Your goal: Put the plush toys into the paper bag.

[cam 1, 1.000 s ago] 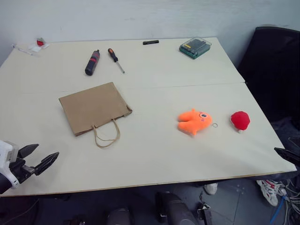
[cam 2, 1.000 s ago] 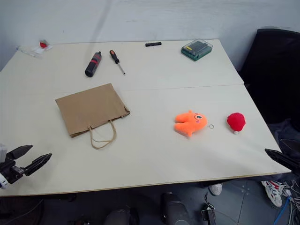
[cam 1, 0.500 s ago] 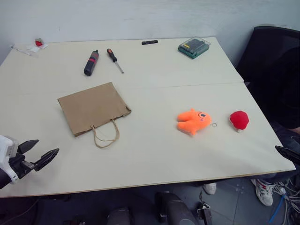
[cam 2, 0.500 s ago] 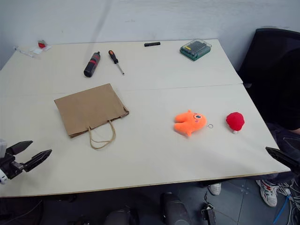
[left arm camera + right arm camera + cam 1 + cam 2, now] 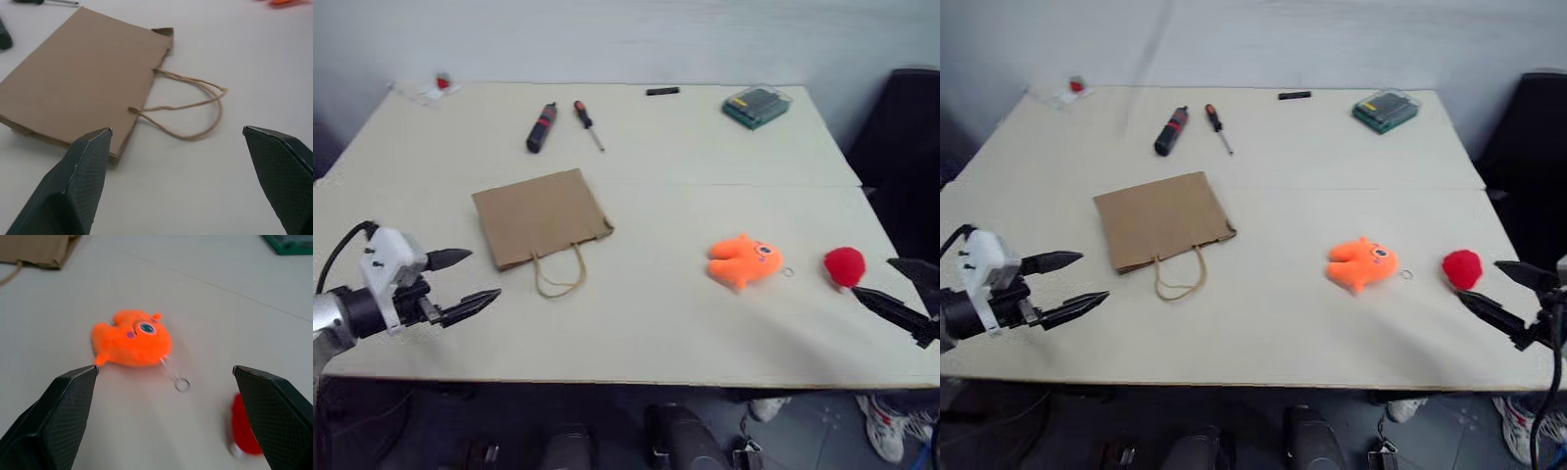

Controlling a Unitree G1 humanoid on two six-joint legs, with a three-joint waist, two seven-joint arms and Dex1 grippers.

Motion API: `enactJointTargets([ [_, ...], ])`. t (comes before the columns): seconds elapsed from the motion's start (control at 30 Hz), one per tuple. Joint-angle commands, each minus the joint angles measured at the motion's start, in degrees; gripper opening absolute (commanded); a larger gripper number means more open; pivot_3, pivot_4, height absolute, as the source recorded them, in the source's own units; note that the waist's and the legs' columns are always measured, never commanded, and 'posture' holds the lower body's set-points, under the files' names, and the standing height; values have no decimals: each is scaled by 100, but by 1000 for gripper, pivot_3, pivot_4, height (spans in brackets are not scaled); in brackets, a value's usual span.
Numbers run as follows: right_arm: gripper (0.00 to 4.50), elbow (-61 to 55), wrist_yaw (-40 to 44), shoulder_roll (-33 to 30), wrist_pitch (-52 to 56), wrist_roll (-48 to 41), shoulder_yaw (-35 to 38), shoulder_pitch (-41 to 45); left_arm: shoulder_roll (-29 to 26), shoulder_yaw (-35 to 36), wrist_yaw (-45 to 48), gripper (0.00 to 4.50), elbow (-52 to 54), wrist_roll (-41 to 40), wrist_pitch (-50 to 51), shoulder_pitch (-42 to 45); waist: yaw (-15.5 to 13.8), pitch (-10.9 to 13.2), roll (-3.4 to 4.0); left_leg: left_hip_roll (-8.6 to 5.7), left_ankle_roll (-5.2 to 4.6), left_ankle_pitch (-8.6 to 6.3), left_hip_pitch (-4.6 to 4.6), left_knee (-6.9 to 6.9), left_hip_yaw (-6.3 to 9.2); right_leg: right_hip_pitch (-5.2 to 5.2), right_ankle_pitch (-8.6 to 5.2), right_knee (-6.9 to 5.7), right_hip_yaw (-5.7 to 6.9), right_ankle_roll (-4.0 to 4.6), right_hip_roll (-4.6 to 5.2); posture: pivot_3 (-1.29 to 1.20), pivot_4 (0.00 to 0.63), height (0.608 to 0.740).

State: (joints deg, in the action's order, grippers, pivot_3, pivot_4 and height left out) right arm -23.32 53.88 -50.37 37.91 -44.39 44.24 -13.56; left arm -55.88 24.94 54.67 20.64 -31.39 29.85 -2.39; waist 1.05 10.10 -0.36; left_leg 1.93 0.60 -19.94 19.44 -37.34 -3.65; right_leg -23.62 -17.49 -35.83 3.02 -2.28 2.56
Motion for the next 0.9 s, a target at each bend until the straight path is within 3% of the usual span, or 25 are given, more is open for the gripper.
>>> enactJointTargets([
  [0.03,4500,-1050,-252,49,392,-885,-126,69,-297,-616,398,4494,-298,448,-587,569,-100,1,0,-3,1,4,-6,2,0,-1,-1,-8,-3,3,2,0,150,740],
  [0.2,4500,-2059,-784,-37,624,-1803,-932,570,-152,-1948,837,4494,-1598,1396,-1606,2066,-111,2,-6,-9,-26,9,-21,9,-4,5,2,-21,-11,10,3,0,150,740],
  [0.5,4500,-2375,-1444,-33,535,-1921,-1857,1207,984,-3390,1372,4494,-3869,2519,-3283,3836,-107,1,-14,-8,-38,5,65,-53,-12,-34,11,-25,-4,-15,-4,0,150,740],
  [0.63,4500,-2430,-1650,-29,521,-2033,-1815,1130,1267,-3578,1617,3635,-4585,2690,-3831,4203,-133,3,-30,-16,-49,0,123,-105,-16,-84,20,-51,-9,-30,3,0,150,740],
  [0.9,4500,-2546,-1867,-51,476,-2162,-1636,708,1683,-3462,1794,1035,-4952,2536,-3673,4505,-185,2,-32,-14,-68,-11,142,-165,-11,-90,22,-84,-8,-34,3,0,150,740],
])
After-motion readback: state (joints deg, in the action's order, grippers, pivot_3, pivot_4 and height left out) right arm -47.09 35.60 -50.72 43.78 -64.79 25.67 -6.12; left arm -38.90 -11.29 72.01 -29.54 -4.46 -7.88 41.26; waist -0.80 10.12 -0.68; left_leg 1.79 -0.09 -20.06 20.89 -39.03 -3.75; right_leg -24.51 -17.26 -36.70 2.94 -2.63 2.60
